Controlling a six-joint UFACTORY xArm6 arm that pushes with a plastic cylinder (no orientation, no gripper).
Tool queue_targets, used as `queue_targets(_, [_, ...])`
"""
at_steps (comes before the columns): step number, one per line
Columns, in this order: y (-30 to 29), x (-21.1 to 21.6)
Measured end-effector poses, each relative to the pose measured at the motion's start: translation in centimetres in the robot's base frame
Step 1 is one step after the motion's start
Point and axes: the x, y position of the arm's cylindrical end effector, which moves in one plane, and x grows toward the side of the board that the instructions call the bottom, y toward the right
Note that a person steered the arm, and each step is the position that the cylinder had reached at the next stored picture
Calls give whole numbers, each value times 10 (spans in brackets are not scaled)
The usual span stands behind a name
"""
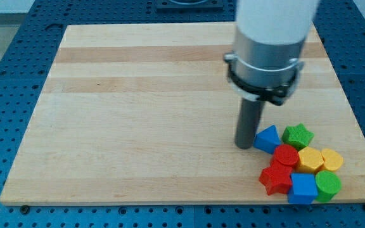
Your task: Move your arm towards red star
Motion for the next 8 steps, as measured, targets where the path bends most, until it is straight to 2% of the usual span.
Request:
queue_targets(1, [38,0])
queue_targets(2, [40,0])
queue_targets(3, [14,-22])
queue_targets(4, [21,-57])
queue_targets(5, [36,-61])
queue_targets(8, [0,-63])
